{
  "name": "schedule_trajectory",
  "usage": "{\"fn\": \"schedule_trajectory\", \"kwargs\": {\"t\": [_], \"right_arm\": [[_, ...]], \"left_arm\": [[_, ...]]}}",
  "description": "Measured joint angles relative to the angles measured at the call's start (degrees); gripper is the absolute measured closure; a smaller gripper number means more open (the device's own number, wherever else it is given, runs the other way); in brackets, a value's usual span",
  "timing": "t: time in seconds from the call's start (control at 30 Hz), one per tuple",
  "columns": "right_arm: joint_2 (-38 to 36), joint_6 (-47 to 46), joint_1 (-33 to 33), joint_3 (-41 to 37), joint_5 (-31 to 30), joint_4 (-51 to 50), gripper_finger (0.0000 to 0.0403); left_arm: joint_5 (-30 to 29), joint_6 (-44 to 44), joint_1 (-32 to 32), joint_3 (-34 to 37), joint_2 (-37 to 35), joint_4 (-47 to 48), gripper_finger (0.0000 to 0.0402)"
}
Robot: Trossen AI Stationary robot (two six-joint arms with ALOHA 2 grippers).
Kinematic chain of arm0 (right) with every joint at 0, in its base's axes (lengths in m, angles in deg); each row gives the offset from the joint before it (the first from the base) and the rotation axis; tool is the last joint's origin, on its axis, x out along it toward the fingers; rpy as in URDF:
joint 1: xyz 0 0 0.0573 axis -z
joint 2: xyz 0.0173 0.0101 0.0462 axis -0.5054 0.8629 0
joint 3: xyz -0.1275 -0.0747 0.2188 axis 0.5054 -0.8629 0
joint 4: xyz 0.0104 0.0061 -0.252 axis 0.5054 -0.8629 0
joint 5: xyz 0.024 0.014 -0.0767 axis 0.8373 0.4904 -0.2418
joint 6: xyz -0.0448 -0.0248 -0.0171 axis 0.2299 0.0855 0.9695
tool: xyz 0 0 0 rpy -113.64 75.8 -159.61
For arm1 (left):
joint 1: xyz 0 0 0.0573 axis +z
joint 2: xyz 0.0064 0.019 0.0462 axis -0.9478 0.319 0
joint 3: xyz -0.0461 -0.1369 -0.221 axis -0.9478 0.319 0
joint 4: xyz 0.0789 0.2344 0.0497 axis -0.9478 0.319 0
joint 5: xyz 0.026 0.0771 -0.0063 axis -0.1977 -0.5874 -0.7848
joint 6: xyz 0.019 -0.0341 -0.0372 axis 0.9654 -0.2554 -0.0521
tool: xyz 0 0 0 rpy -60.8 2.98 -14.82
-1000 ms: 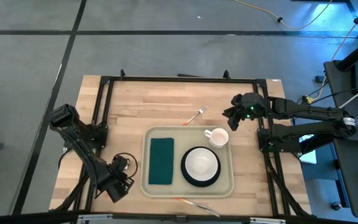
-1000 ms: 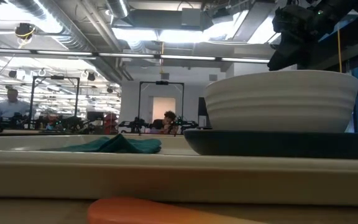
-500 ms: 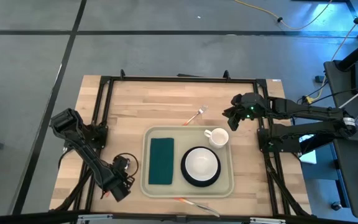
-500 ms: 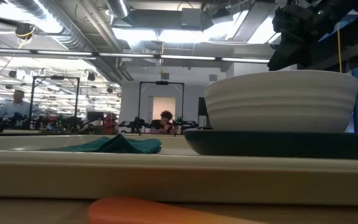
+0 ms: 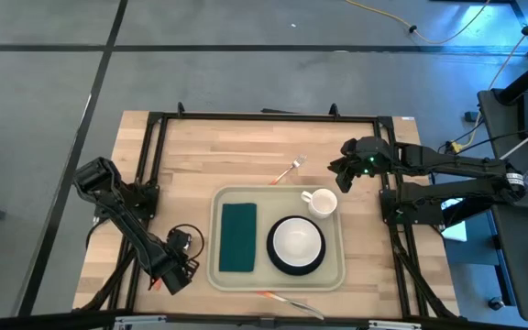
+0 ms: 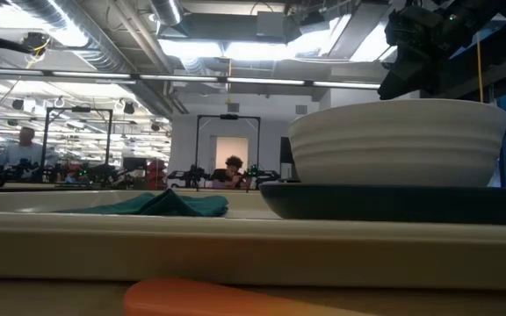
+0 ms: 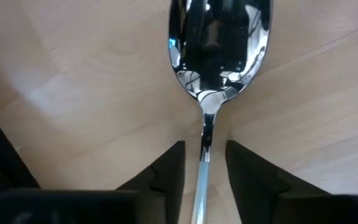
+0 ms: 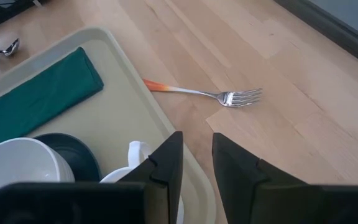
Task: Set up tray
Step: Put the orange spoon on the green napkin
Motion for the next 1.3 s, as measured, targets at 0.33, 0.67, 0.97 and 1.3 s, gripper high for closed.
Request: {"fn": "schedule_trajectory", "kwargs": {"t": [0.33,0.67,0.97,1.3], "right_arm": [[0.00,0.07,0.00,0.00,0.00,-0.17,0.0313],[0.00,1.46,0.00,0.00,0.00,-0.09,0.0313],[0.00,1.46,-0.06,0.00,0.00,-0.07,0.0313],[0.00,4.50,-0.06,0.00,-0.02,0.35,0.0313]], "left_arm": [[0.10,0.90,0.00,0.35,-1.28,0.97,0.0387],[-6.15,-2.73,0.29,0.30,-4.48,0.64,0.0394],[-27.79,-2.67,5.25,0.17,-14.86,0.19,0.0396],[-24.61,20.46,25.12,0.13,-17.10,-15.78,0.0397]]}}
